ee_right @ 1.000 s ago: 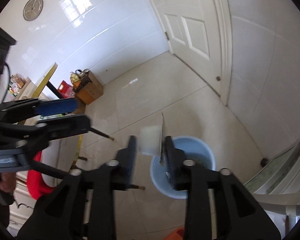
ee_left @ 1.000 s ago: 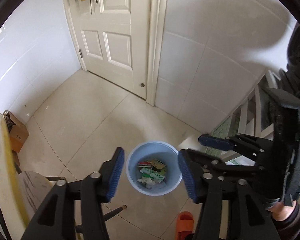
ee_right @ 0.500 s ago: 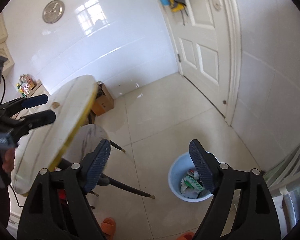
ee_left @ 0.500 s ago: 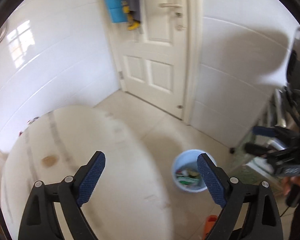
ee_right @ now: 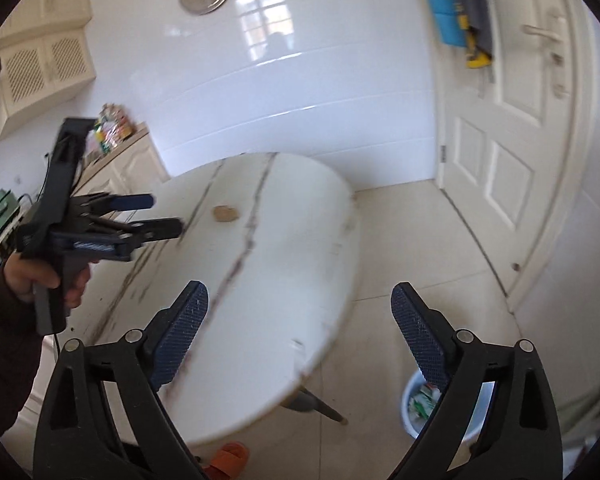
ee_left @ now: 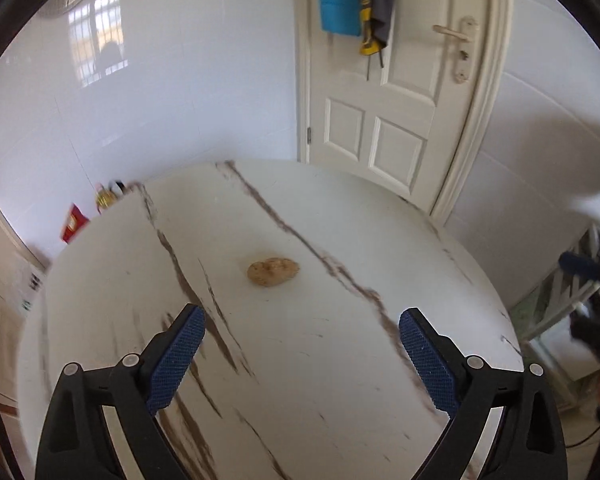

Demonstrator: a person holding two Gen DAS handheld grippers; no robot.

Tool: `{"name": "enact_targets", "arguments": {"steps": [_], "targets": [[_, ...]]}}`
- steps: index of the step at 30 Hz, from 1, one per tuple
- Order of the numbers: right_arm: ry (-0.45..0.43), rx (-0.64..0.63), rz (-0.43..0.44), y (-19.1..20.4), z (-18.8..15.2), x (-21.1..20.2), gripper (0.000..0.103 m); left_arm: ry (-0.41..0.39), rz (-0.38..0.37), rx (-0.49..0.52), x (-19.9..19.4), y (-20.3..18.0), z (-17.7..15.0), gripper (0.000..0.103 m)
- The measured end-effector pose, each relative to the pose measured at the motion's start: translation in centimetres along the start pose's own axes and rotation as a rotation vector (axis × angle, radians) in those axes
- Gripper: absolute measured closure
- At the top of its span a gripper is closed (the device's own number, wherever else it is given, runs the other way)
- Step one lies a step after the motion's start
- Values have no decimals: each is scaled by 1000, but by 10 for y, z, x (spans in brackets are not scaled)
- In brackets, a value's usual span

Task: Collect trash
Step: 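Return the left gripper to the table above the brown lump, then grasp the brown lump with the left gripper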

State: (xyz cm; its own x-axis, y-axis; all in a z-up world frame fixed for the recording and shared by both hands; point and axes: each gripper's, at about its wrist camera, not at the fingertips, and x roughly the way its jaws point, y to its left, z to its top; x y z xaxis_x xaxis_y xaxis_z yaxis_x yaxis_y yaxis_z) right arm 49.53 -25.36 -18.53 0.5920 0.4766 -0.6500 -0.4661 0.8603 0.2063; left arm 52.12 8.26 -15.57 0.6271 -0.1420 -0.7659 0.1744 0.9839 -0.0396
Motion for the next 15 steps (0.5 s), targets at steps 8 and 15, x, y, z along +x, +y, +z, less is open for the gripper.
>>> {"name": "enact_targets", "arguments": {"steps": [8,15], "targets": [[33,15,9,5,2,43,11,85,-1,-96,65,32,25,16],[26,49,-6,-25,-2,41,10,66,41,-117,99,33,41,19]]}}
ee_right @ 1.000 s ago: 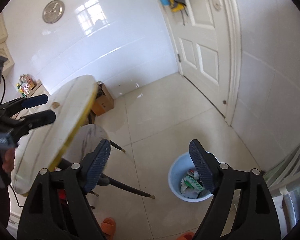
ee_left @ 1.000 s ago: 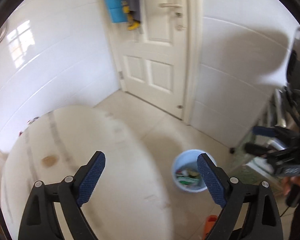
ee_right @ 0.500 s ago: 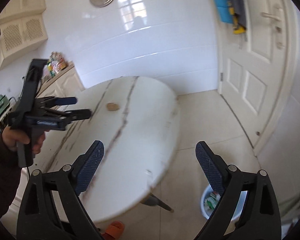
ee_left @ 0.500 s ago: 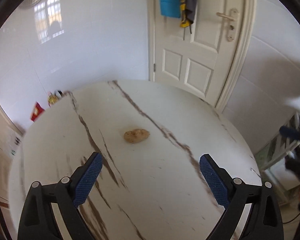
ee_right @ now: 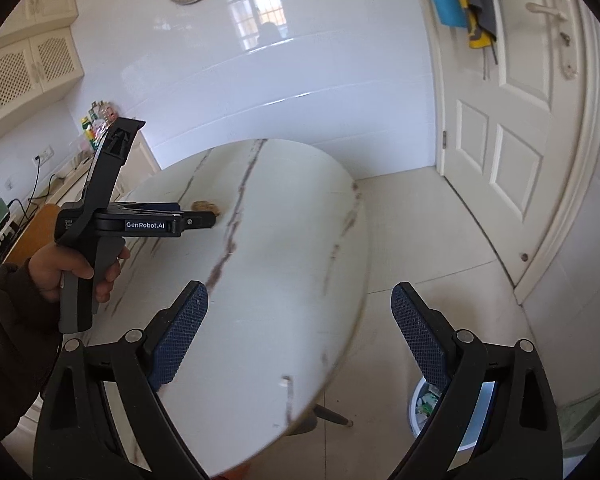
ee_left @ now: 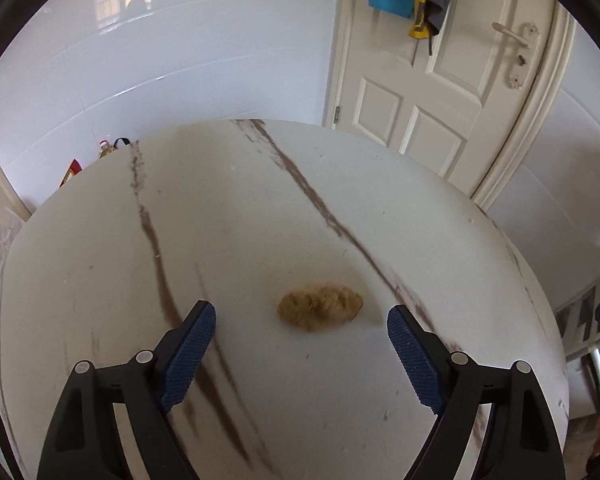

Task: Collect trash
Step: 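Grasp the brown lump with the left gripper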

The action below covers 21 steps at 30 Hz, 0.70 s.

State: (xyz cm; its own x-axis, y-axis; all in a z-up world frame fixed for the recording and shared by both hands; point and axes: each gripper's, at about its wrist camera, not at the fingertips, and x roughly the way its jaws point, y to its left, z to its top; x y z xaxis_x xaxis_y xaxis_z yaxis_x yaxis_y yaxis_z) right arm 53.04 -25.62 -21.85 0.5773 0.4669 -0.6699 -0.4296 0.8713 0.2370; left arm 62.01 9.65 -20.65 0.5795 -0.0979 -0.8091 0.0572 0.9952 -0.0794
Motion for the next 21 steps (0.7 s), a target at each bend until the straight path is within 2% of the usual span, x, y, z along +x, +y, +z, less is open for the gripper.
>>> {"name": "enact_targets", "arguments": {"steps": [2,5,6,9,13,17,21], "targets": [[-3,13,-1,-8,-1,-2,10,-7,29,25,4,-5,-1,24],[-6,34,-9,-20,-7,-9,10,-20,31,26,4,-9,-1,50],[-8,41,-14,-23,-9,-11,10,-21,25,30,3,-11,-1,65],[-9,66,-29,-35,-18,-20,10,-20,23,53,3,-17,-3,65],[-15,107,-42,-50,-29,-36,10,-20,3,37,-7,-17,-11,76],[-31,150,-84,-63,-48,-60,10,-33,-24,85,-37,-35,-26,76],[-57,207,-105,-75,-65,-88,10,-93,-23,137,-72,-60,-41,76]]}}
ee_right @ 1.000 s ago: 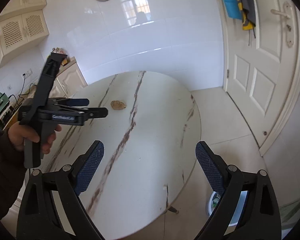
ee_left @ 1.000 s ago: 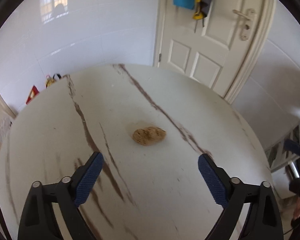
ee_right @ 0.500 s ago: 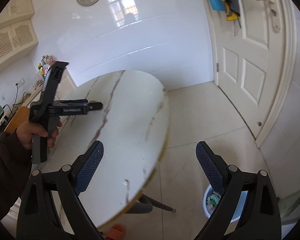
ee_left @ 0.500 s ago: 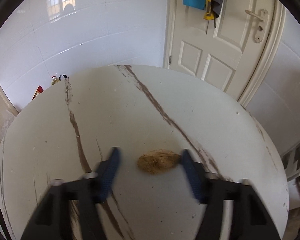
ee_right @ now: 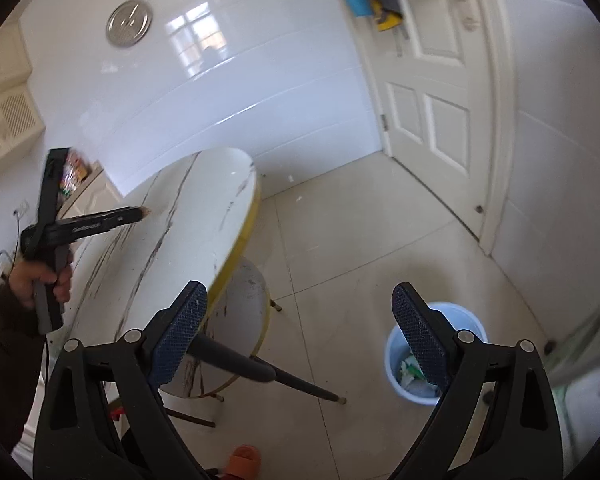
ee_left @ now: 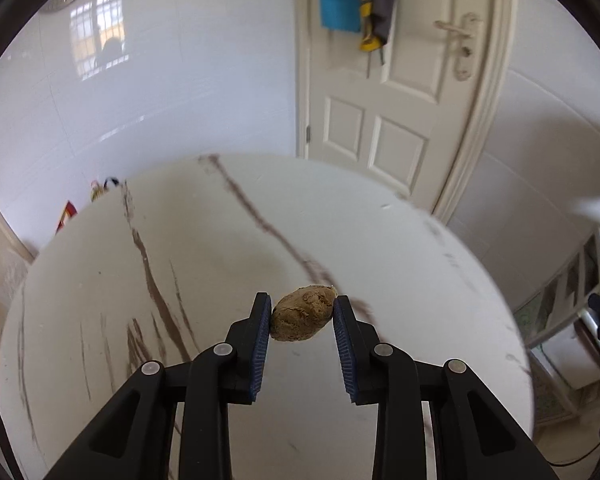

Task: Collect trash
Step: 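Grasp the brown lump with the left gripper, then carry the brown lump to the blue bucket while the right gripper holds a white lump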

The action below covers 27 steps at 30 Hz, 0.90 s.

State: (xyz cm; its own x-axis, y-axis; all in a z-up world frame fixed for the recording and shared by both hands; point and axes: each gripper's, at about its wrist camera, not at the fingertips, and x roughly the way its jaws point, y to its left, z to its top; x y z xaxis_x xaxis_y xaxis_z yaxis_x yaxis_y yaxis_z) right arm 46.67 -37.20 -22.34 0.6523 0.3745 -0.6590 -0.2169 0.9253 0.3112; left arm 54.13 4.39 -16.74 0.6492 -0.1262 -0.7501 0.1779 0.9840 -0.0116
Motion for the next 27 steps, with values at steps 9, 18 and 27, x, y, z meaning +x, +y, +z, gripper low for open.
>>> {"name": "enact_targets", "arguments": {"steps": [9,18,27], "targets": [[-47,68,-232,-45,-79,-82,10,-163,-126,121,-93,-93,-43,76],[-7,227,-680,-107,-228,-141,8,-227,-375,290,-114,-218,-63,76],[152,715,-790,-218,-433,-131,9,-81,-420,331,-7,-302,-69,76]]}}
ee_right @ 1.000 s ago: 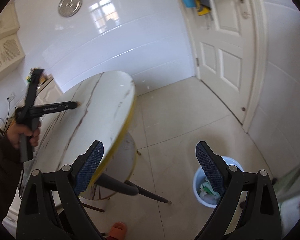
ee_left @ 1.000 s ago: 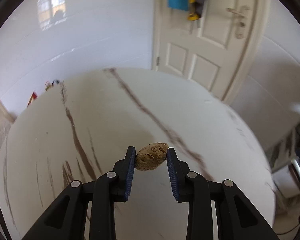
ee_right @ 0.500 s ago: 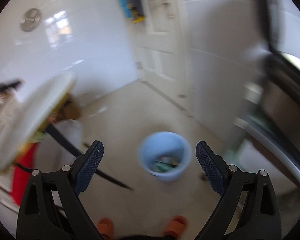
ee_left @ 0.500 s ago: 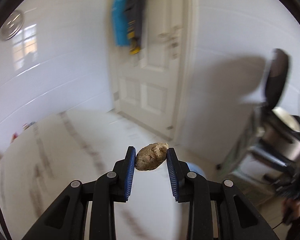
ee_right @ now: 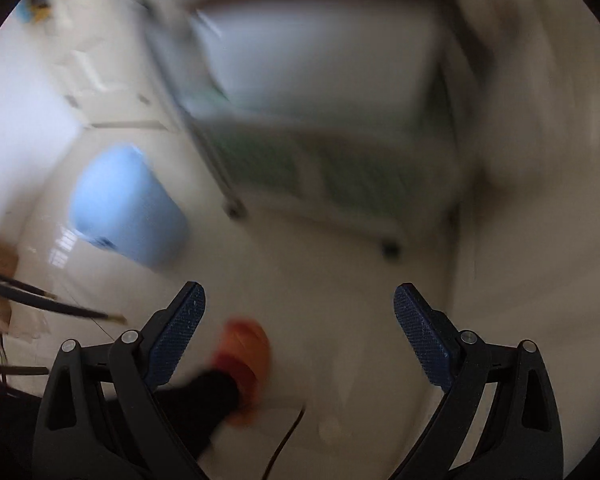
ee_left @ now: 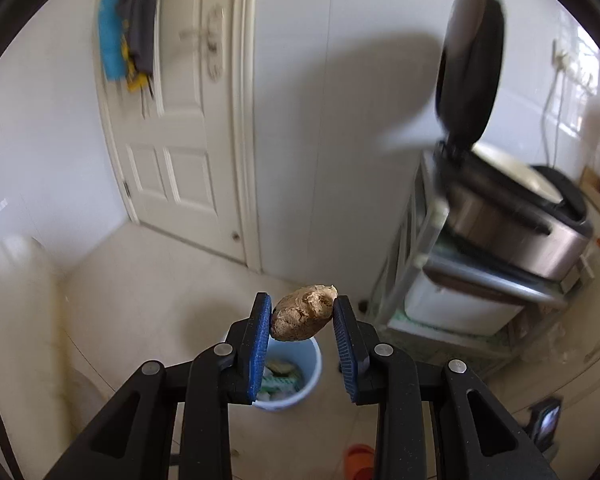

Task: Collect trash
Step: 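Carry the brown lump to the blue bucket while the right gripper holds a white lump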

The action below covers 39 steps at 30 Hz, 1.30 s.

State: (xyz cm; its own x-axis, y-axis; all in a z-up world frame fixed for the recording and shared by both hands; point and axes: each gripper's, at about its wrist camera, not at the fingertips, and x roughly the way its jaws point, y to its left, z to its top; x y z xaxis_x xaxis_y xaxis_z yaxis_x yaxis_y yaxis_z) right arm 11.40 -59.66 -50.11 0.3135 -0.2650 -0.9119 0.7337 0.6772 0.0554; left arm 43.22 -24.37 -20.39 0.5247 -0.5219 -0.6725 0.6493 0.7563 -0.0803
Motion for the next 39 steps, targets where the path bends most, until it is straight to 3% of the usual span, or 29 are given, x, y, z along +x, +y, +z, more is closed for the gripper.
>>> {"name": "enact_targets", "arguments": {"steps": [2,4,10,15,19,22,28,34,37,39], "targets": [[115,89,-22,-32,-32,41,14,21,4,8,29,1,10,76],[172,145,-29,-51,-49,59,18,37,-4,9,60,3,19,76],[156,263,-75,-83,-56,61,17,76,-87,6,127,-8,23,76],[143,475,-26,-90,-90,61,13,69,-85,74,107,-11,13,76],[190,695,54,-100,-149,90,13,70,-64,109,90,-16,-2,76],[273,950,111,-128,-207,121,13,85,-64,98,94,-22,-10,76],[301,1429,193,-168,-310,172,13,85,-50,122,116,-44,-16,76],[327,1702,222,-171,-376,210,15,116,-27,177,160,-67,-20,76],[323,1768,231,-171,-395,222,14,139,-32,185,170,-73,-24,76],[345,1862,274,-164,-415,236,14,137,-18,206,174,-79,-23,76]]}}
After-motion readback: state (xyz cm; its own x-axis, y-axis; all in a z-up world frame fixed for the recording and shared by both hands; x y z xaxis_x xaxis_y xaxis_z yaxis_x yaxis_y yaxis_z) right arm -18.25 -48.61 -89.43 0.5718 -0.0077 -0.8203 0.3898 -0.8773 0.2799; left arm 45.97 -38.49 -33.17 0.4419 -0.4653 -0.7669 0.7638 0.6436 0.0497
